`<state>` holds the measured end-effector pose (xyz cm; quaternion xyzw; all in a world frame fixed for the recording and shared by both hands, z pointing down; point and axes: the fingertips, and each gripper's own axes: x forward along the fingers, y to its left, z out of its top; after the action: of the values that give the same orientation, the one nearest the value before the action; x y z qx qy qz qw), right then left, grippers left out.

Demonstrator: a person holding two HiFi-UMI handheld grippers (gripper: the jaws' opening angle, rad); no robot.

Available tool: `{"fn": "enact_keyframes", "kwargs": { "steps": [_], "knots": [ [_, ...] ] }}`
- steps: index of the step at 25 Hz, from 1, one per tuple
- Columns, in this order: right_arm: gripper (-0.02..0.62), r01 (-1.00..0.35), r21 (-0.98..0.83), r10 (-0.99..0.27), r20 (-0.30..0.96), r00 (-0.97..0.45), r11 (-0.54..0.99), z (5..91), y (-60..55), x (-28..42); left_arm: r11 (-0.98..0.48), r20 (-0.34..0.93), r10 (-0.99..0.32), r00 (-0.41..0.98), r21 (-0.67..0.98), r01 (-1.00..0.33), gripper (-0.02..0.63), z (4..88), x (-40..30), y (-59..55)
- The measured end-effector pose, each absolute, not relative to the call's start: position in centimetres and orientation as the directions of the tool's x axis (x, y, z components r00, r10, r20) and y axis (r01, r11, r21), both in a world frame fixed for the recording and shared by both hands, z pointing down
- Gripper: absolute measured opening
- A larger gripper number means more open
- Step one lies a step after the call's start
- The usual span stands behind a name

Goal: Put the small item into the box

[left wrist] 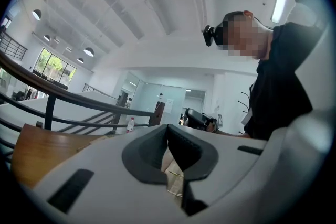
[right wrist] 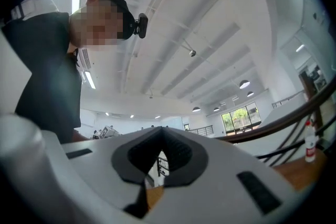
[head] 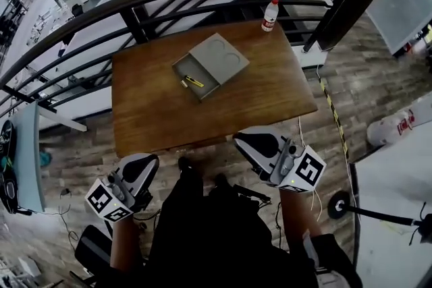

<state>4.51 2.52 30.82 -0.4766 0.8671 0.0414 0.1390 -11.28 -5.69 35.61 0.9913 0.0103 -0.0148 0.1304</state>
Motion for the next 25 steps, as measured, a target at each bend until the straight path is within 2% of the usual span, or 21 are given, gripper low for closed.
{"fn": "enact_keyframes", "kwargs": {
  "steps": [4, 9, 15, 25],
  "knots": [
    [0.01, -0.838, -0.109, -0.821, -0.304, -0.483, 0.534, 31.3, 5.2, 4.4, -0.968, -0.003, 0.04, 0.999, 0.249, 0.039, 0.015, 35.0, -11.5, -3.5],
    [0.01, -0.859, -0.132, -0.852, -0.271, -0.448, 0.494, 33.0, 6.8, 3.3, -0.964, -0.013, 0.088, 0.996, 0.25, 0.088, 0.015, 34.6, -11.9, -2.7],
    [0.011, -0.877, -0.14, -0.883, -0.18, -0.434, 0.46, 33.7, 6.5, -2.4, -0.944, -0.099, 0.152, 0.983, 0.282, 0.174, 0.015, 34.0, -14.4, -1.7],
    [0.009, -0.878, -0.194, -0.899, -0.127, -0.419, 0.437, 33.9, 6.7, -12.6, -0.917, -0.139, 0.201, 0.97, 0.323, 0.236, 0.015, 36.6, -23.3, 1.2]
  ]
}}
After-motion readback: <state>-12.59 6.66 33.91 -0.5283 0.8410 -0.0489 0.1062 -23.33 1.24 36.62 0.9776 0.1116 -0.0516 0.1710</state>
